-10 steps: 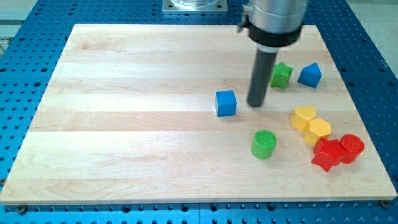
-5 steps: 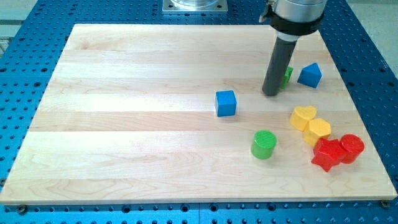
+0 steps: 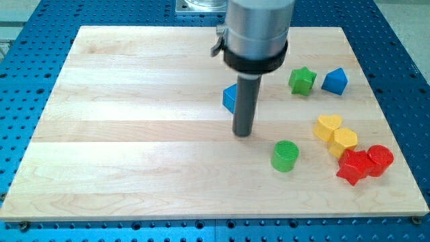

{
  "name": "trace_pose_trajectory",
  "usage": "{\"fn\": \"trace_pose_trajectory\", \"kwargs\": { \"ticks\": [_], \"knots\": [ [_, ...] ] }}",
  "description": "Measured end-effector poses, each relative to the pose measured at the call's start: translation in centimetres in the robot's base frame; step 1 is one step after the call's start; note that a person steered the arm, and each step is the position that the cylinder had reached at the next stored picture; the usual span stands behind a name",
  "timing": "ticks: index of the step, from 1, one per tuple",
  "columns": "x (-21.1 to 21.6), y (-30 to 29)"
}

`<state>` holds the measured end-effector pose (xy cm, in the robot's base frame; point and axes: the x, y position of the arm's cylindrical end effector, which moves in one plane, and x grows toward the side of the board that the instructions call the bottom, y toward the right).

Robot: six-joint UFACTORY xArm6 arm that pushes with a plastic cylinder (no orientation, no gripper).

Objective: Move the green star blue cube closer to each other

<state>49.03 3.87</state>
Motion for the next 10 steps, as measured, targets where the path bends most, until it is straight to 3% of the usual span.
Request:
{"fn": "trace_pose_trajectory", "kwargs": {
  "ticks": [3,5,6,8,9,10],
  "knots": [
    [-7.0,-3.6],
    [-8.0,2.7],
    [-7.7,1.5],
    [-12.2,3.7],
    [-6.6,-1.9],
    [-3.6,-2.4]
  ]
}}
